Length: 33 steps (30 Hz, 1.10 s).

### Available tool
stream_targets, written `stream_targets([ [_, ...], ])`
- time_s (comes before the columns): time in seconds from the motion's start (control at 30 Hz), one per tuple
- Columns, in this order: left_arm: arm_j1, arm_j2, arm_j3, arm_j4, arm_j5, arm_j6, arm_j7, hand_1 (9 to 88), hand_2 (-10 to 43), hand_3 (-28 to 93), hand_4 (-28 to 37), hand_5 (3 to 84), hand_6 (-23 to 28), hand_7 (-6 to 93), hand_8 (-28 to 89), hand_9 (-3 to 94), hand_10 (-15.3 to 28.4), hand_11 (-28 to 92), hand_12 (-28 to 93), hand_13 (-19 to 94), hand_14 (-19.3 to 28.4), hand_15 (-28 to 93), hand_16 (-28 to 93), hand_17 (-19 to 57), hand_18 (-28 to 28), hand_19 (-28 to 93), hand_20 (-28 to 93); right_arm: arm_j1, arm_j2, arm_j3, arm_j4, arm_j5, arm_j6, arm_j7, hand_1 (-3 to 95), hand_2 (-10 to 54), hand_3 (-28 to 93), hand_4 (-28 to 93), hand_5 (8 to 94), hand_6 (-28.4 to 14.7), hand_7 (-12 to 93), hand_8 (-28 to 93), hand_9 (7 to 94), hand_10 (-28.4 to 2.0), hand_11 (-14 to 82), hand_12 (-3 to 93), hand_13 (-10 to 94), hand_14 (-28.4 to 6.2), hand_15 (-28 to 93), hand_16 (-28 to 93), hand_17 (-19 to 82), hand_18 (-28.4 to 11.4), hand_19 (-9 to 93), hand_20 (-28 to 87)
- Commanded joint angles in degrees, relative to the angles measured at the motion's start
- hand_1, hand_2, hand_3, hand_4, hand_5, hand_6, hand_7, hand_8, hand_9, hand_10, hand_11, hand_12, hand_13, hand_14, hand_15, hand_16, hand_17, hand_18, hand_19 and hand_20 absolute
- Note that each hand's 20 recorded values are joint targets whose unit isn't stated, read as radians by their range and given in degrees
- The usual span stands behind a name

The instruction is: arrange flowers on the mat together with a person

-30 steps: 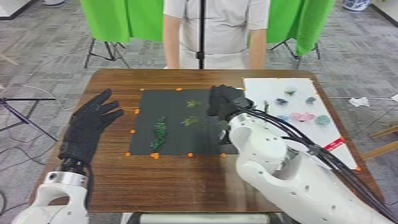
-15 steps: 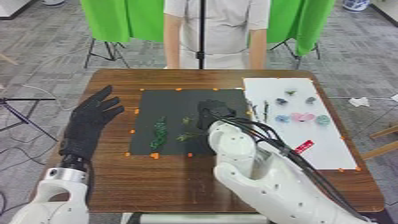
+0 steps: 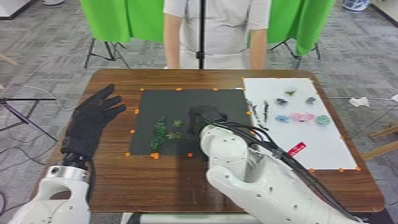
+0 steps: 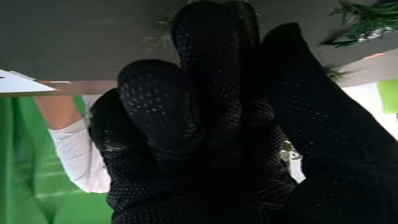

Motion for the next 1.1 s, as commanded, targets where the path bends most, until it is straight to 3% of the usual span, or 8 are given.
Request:
stream_targets([
  [0.03,0.1,-0.10,0.37,0.41,-0.03,-0.45,-0.96,24.9,5.7,79,-26.2,35.5,6.7,11.8,-9,33.0,17.4,22,9,25,24.1,39,-5,-10.2,26.2,45,9,-1.4,-2.4,0.3,-0.9,1.4,-1.0,0.7,46.8,-2.8,63,-23,89.3,-0.9,13,4,93.6,-13.1,32.9,20.5,83,-11.7,64,21,50,-23.7,93,33],
  [0.37,-0.4,-0.39,0.44,0.59,0.23,-1.07,-2.15,24.9,5.9,78,-26.0,35.5,6.7,11.8,-9,32.9,17.4,22,9,25,24.1,39,-5,-10.1,26.1,45,9,-2.3,-4.4,0.8,-1.5,2.3,-1.3,0.3,45.0,-1.8,63,-23,88.7,-1.0,13,1,93.7,-13.1,31.2,19.4,84,-11.4,62,21,51,-23.4,93,32],
  [0.53,-0.4,-0.19,0.70,0.67,0.11,-0.92,-2.19,24.9,5.9,78,-25.9,35.7,6.9,11.7,-9,32.9,17.5,22,9,25,24.1,40,-5,-10.1,26.1,45,9,-2.7,-4.5,0.7,-1.9,2.1,-0.8,0.1,45.2,-2.2,62,-23,84.4,-2.2,11,0,93.0,-12.9,26.4,18.4,84,-11.0,59,21,50,-22.4,93,30],
  [0.9,-0.3,0.16,0.70,0.75,-0.31,-0.54,-1.49,25.0,6.0,78,-25.9,36.0,7.1,11.7,-9,32.9,17.4,22,9,24,24.0,40,-5,-10.1,26.0,45,9,-2.5,-3.4,0.9,-3.9,1.1,3.7,-0.8,44.0,-3.3,62,-23,81.2,-2.1,11,0,93.7,-12.4,26.4,18.6,86,-10.6,57,20,51,-22.0,93,30],
  [1.1,0.9,0.51,0.41,0.92,-0.89,0.17,0.25,24.9,6.0,78,-26.0,36.1,7.2,11.5,-9,32.9,17.5,22,9,25,24.1,40,-5,-10.1,26.0,45,9,-1.9,-0.5,3.6,-7.6,3.0,8.1,-1.6,43.3,-3.5,62,-23,81.0,-1.9,11,-1,93.7,-12.6,27.0,18.8,86,-10.6,57,21,51,-22.4,93,30],
])
